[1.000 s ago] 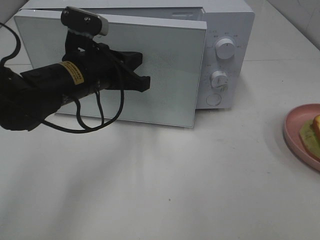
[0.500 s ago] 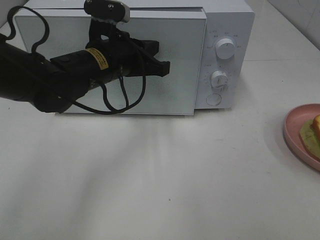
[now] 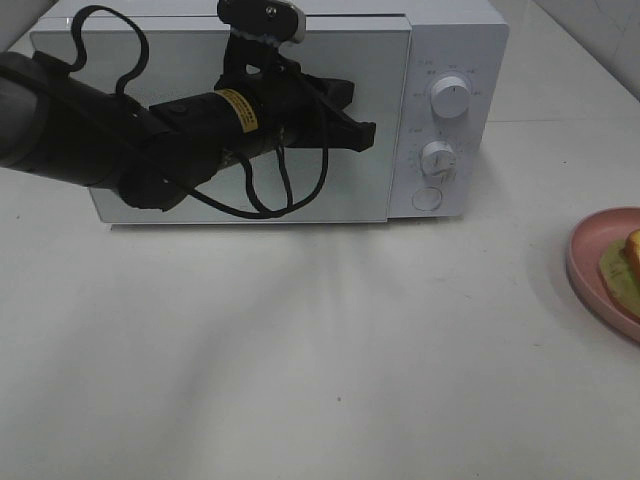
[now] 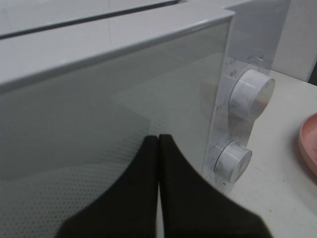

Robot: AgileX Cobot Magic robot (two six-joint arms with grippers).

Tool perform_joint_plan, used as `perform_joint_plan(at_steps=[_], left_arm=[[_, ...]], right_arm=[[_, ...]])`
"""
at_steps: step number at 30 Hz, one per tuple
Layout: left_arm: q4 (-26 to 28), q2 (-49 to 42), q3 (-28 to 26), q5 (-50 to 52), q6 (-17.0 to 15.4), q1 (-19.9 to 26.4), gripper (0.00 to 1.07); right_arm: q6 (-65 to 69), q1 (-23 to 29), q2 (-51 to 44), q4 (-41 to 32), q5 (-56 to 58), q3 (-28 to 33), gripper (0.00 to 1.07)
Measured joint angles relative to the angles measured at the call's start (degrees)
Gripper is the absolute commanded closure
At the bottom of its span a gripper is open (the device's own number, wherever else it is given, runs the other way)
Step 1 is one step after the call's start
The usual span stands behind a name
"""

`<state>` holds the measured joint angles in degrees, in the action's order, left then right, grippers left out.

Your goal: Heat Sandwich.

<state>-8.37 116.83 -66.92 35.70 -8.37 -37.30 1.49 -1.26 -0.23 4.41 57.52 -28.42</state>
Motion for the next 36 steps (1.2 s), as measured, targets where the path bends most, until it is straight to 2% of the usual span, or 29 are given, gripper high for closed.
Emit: perform_joint_plan(at_steps=[8,30,34,36], left_arm=[[-0.06,1.78,-3.78,-1.20,0.06,-0.52,1.07],[1.49,1.78,-4.18,-2.12,0.06,-1.49,1.07],[3.27,0.06,-2.29,-2.29,0.06,-1.66,1.07],[4.70,-1.78,0.52,-2.23,0.06,-1.66,1.07]], right_arm=[[0.00,0.00,0.00,0.00,0.00,0.00,0.32],[0.06,0.00,0.00,0.00,0.00,0.00,0.32],[0.06,0.00,0.00,0.00,0.00,0.00,0.32],[0.06,0.00,0.00,0.00,0.00,0.00,0.32]])
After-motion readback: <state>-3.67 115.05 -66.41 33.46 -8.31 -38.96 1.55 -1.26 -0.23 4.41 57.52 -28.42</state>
